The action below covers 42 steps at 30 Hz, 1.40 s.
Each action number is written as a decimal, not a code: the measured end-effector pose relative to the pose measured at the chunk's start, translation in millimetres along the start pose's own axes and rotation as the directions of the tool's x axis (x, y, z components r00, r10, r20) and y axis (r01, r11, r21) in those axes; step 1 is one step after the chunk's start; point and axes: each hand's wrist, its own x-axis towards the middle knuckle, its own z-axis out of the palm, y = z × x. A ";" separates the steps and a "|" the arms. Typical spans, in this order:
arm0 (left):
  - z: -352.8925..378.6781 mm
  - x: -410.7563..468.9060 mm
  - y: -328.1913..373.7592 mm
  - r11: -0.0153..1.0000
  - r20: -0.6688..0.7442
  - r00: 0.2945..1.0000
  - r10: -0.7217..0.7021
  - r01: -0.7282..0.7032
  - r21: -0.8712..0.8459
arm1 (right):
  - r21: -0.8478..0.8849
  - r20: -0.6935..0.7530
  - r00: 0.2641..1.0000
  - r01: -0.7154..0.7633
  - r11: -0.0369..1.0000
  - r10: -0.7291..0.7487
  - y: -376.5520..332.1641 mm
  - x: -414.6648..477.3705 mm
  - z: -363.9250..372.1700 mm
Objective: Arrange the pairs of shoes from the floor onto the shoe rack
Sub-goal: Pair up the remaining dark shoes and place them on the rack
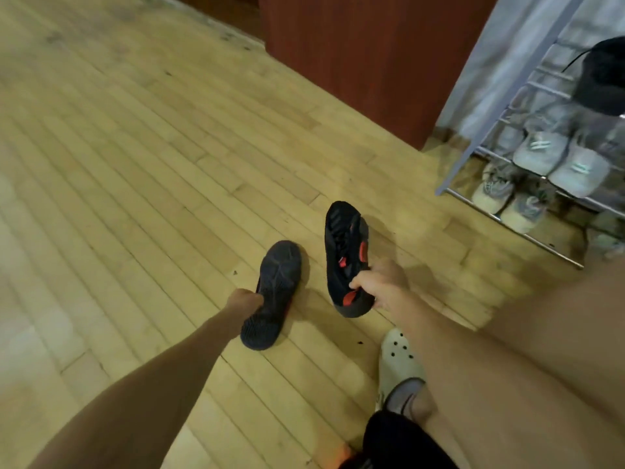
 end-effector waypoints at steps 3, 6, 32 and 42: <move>4.3 9.6 -19.1 0.994 -0.057 0.997 -0.052 0.057 0.093 | -0.398 -0.046 0.990 0.103 0.912 -0.132 5.1 -12.6 -3.5; 11.1 17.3 -30.6 0.986 -0.084 0.992 -0.093 0.104 0.129 | -0.451 0.002 0.987 0.145 0.881 -0.161 4.2 -11.9 -4.3; 81.4 -30.6 -54.4 0.593 0.182 0.900 0.396 -0.402 0.698 | -0.471 0.160 0.987 0.106 0.876 -0.034 24.5 -10.8 -11.3; 67.1 -8.3 -52.2 0.999 0.195 0.980 -0.042 0.042 0.001 | -0.460 0.167 0.986 0.088 0.884 -0.012 38.8 -5.3 -24.8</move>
